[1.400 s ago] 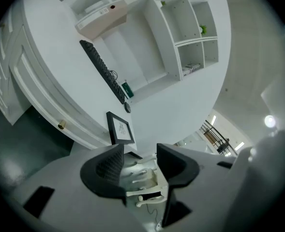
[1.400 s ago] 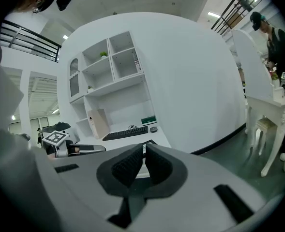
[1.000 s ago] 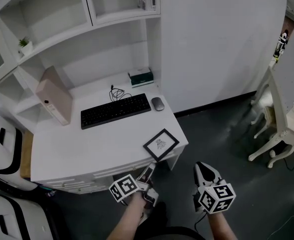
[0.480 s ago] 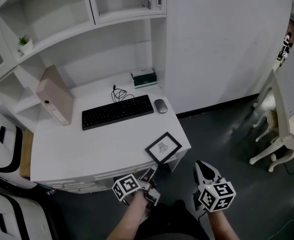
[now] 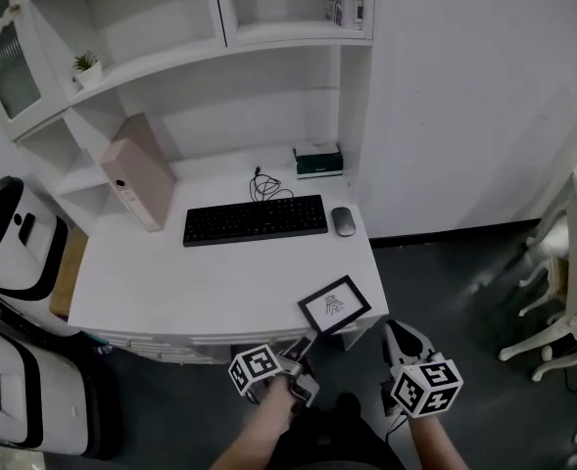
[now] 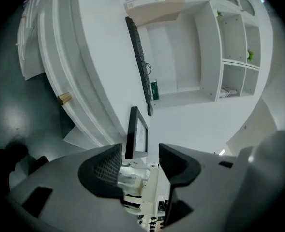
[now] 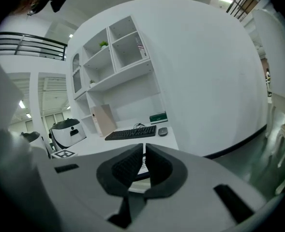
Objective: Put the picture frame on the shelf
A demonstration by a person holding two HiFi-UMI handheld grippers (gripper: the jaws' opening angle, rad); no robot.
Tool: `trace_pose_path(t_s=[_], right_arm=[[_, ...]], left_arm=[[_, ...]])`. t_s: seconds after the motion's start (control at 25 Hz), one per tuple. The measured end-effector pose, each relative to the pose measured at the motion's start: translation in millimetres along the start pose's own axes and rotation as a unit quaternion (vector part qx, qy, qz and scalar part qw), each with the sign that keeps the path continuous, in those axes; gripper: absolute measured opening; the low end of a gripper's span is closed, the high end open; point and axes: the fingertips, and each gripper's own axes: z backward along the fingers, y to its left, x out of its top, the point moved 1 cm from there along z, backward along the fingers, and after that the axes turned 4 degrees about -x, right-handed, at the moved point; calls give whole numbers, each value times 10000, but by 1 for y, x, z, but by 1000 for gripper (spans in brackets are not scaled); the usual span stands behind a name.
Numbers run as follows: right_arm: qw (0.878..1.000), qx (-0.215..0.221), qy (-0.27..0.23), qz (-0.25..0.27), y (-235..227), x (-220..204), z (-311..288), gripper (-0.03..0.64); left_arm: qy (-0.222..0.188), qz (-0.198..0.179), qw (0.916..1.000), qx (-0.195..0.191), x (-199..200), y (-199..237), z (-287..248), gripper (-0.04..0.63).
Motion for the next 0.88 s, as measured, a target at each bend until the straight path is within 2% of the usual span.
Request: trace_pose_path(t_s=[0.4,0.88], right_arm=[[9969,697,319,161,1,2,-35,2],[9914,1102,637,300,-4,-3,-55,3]], left_arm=[[-418,292,9986,169,0,14,-11,215],[-602,604,9963,108,-9,23,-25,207]])
